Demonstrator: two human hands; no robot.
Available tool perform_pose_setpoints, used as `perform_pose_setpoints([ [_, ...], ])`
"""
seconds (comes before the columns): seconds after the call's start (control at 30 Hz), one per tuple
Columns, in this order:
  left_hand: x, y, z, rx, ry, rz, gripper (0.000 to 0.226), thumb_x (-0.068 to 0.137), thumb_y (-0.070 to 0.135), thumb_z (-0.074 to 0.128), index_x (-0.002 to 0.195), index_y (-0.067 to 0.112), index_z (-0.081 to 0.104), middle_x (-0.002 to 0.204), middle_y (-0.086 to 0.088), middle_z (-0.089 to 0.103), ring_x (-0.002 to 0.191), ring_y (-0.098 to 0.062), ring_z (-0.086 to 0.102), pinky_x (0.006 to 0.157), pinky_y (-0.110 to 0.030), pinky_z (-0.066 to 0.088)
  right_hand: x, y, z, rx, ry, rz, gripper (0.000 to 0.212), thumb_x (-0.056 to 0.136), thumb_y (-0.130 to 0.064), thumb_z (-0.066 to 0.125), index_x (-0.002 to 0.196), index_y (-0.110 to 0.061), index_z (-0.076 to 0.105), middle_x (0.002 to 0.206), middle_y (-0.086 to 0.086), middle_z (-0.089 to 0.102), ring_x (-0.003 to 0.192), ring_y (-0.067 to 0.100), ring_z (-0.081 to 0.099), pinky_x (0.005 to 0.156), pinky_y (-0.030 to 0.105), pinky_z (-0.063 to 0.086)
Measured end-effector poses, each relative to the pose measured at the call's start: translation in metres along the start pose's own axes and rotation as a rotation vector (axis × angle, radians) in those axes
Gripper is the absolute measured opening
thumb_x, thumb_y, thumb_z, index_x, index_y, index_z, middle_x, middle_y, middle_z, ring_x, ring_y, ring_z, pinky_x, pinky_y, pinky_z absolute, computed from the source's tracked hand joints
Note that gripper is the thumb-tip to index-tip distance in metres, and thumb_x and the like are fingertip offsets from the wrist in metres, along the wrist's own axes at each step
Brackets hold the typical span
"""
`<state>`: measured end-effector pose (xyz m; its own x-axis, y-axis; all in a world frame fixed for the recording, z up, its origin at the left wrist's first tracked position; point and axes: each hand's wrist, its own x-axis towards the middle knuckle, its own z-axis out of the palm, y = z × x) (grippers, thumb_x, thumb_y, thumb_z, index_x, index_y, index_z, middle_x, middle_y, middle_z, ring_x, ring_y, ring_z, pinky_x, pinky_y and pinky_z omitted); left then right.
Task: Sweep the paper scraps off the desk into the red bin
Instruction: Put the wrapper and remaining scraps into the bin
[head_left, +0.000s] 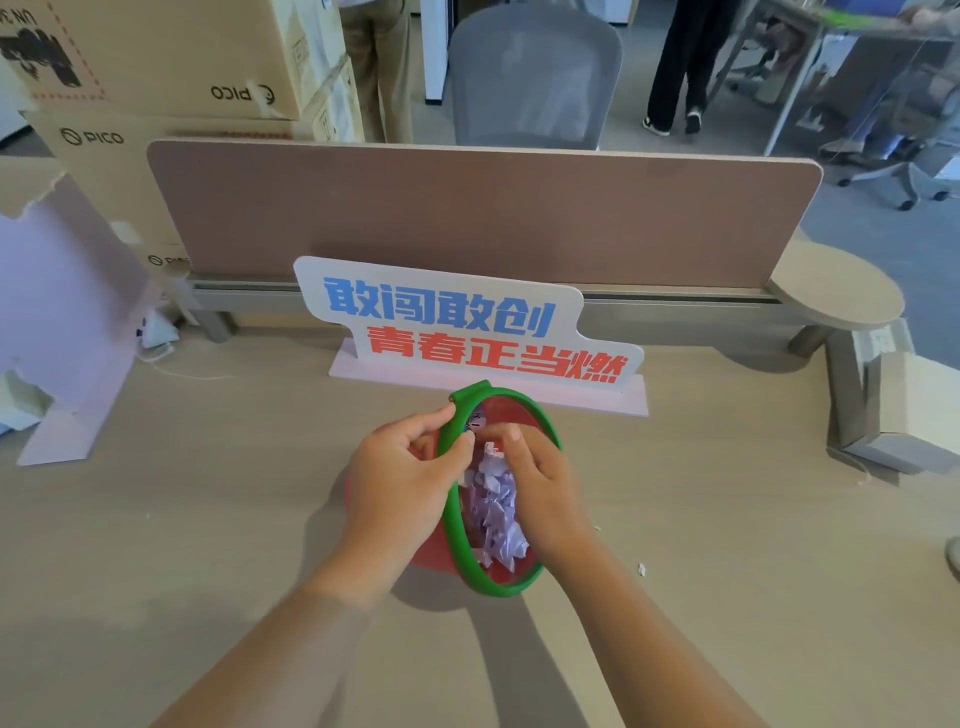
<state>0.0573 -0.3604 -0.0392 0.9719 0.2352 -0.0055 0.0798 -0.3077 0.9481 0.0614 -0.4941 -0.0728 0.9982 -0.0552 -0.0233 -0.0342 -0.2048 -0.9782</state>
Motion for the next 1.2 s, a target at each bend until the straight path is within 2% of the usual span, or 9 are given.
perform_pose_setpoints([
  [0.13, 0.001, 0.001, 0.001, -0.008, 0.036, -0.008, 0.025, 0.073, 0.027, 0.075, 0.097, 0.031, 0.071, 0.067, -0.009, 0.068, 0.056, -0.015, 0.055, 0.064, -0.040, 0.054, -0.015, 0.029, -0.039, -0.055, 0.486, 0.031, 0.021, 0.093, -0.013, 0.047, 0.086, -0.018, 0.066, 0.088, -0.004, 0.064, 0.087, 0.004, 0.058, 0.073, 0.011, 0.040],
  [0.23, 0.005, 0.000, -0.002, -0.039, 0.064, -0.005, 0.025, 0.073, 0.025, 0.075, 0.096, 0.033, 0.071, 0.071, -0.015, 0.068, 0.058, -0.018, 0.058, 0.065, -0.038, 0.055, -0.033, 0.086, -0.074, -0.226, 0.673, 0.226, 0.023, 0.093, -0.010, 0.044, 0.106, -0.011, 0.063, 0.112, 0.006, 0.057, 0.114, 0.023, 0.050, 0.093, 0.025, 0.035],
  [0.33, 0.010, -0.001, -0.005, -0.046, 0.066, -0.013, 0.024, 0.072, 0.026, 0.075, 0.089, 0.043, 0.069, 0.068, -0.013, 0.067, 0.068, -0.035, 0.066, 0.070, -0.045, 0.056, -0.047, 0.137, -0.090, -0.389, 0.587, 0.444, 0.041, 0.095, -0.024, 0.039, 0.132, -0.006, 0.044, 0.144, 0.015, 0.034, 0.137, 0.027, 0.025, 0.112, 0.039, 0.021],
  [0.4, 0.012, -0.002, -0.008, -0.027, 0.077, -0.008, 0.025, 0.073, 0.024, 0.075, 0.095, 0.035, 0.071, 0.062, -0.002, 0.062, 0.061, -0.028, 0.062, 0.066, -0.039, 0.055, -0.050, 0.158, -0.089, -0.538, 0.515, 0.432, 0.042, 0.092, -0.033, 0.033, 0.125, -0.007, 0.041, 0.135, 0.016, 0.037, 0.132, 0.032, 0.026, 0.108, 0.044, 0.024],
  [0.53, 0.016, -0.005, -0.013, 0.064, 0.104, 0.020, 0.027, 0.074, 0.025, 0.074, 0.100, 0.028, 0.071, 0.065, -0.012, 0.065, 0.057, -0.012, 0.049, 0.062, -0.038, 0.052, -0.037, 0.167, -0.073, -0.786, 0.361, 0.449, 0.048, 0.096, -0.033, 0.028, 0.136, -0.005, 0.031, 0.148, 0.014, 0.027, 0.140, 0.027, 0.012, 0.112, 0.045, 0.014],
  [0.7, 0.026, -0.010, -0.016, 0.088, 0.153, 0.008, 0.026, 0.074, 0.023, 0.075, 0.098, 0.029, 0.072, 0.057, 0.001, 0.050, 0.053, -0.012, 0.040, 0.059, -0.035, 0.045, 0.000, 0.158, -0.050, -0.817, 0.181, 0.344, 0.053, 0.098, -0.030, 0.027, 0.145, -0.007, 0.019, 0.156, 0.011, 0.013, 0.144, 0.024, 0.003, 0.117, 0.039, 0.004],
  [0.87, 0.037, -0.014, -0.021, 0.080, 0.209, -0.012, 0.027, 0.072, 0.023, 0.075, 0.099, 0.028, 0.072, 0.051, 0.012, 0.048, 0.049, -0.005, 0.038, 0.058, -0.025, 0.042, 0.037, 0.156, -0.031, -0.826, 0.103, 0.245, 0.055, 0.089, -0.039, 0.016, 0.129, -0.007, 0.036, 0.143, 0.014, 0.034, 0.134, 0.030, 0.023, 0.112, 0.045, 0.020],
  [1.03, 0.042, -0.014, -0.026, 0.071, 0.215, 0.034, 0.025, 0.074, 0.019, 0.075, 0.094, 0.033, 0.070, 0.059, 0.000, 0.048, 0.052, -0.006, 0.037, 0.053, -0.017, 0.039, 0.061, 0.149, -0.019, -0.808, -0.133, 0.130, 0.048, 0.100, -0.026, 0.020, 0.146, -0.011, 0.022, 0.158, 0.006, 0.010, 0.145, 0.021, -0.002, 0.117, 0.036, -0.003],
  [1.2, 0.043, -0.017, -0.024, 0.092, 0.227, 0.017, 0.027, 0.073, 0.022, 0.075, 0.099, 0.027, 0.071, 0.058, 0.004, 0.049, 0.054, -0.008, 0.039, 0.059, -0.024, 0.041, 0.044, 0.140, -0.032, -0.708, -0.272, 0.056, 0.044, 0.100, -0.025, 0.029, 0.142, -0.015, 0.034, 0.155, 0.001, 0.021, 0.144, 0.015, 0.012, 0.114, 0.023, 0.003],
])
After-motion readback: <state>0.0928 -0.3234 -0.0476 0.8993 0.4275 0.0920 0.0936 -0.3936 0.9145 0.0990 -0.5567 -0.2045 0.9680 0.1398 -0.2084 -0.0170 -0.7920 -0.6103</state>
